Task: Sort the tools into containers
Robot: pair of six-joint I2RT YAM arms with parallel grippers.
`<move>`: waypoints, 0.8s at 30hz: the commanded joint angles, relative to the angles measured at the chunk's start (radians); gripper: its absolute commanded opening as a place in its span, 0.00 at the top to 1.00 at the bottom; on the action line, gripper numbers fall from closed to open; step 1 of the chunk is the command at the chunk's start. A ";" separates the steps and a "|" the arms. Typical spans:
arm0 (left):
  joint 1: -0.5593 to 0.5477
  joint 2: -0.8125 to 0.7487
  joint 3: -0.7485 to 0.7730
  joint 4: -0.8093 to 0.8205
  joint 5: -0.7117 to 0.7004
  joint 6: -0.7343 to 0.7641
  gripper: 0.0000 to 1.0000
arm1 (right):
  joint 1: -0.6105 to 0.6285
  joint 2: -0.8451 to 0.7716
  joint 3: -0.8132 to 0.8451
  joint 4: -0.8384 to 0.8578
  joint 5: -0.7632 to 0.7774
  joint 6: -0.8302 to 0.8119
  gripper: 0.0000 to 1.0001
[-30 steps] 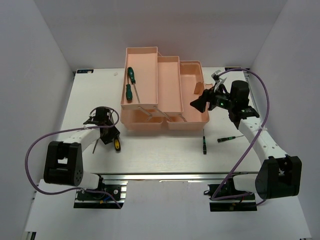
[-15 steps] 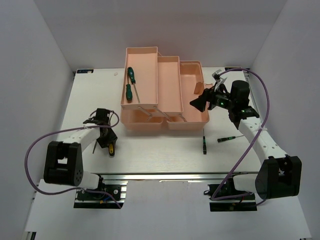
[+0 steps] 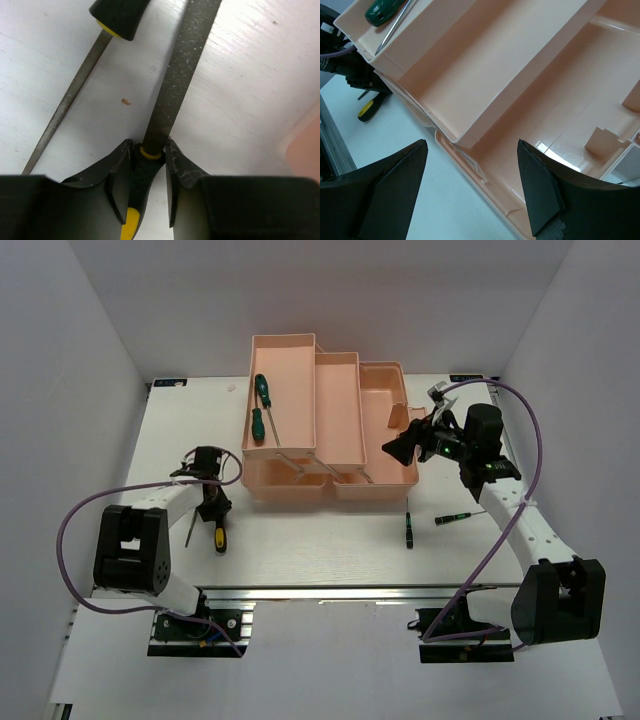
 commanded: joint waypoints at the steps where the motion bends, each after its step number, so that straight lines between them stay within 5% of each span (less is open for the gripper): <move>1: 0.001 0.020 -0.075 0.004 0.054 0.009 0.64 | -0.007 -0.016 -0.003 0.036 -0.005 0.008 0.22; 7: 0.001 -0.053 -0.091 0.015 0.111 0.011 0.76 | -0.006 -0.002 0.006 0.045 -0.008 0.013 0.22; 13: 0.001 -0.119 -0.044 -0.011 0.167 -0.001 1.00 | -0.007 0.001 0.012 0.044 -0.012 0.011 0.23; 24: 0.002 -0.320 0.047 -0.129 0.207 -0.069 1.00 | -0.006 0.006 0.012 0.041 -0.018 0.008 0.22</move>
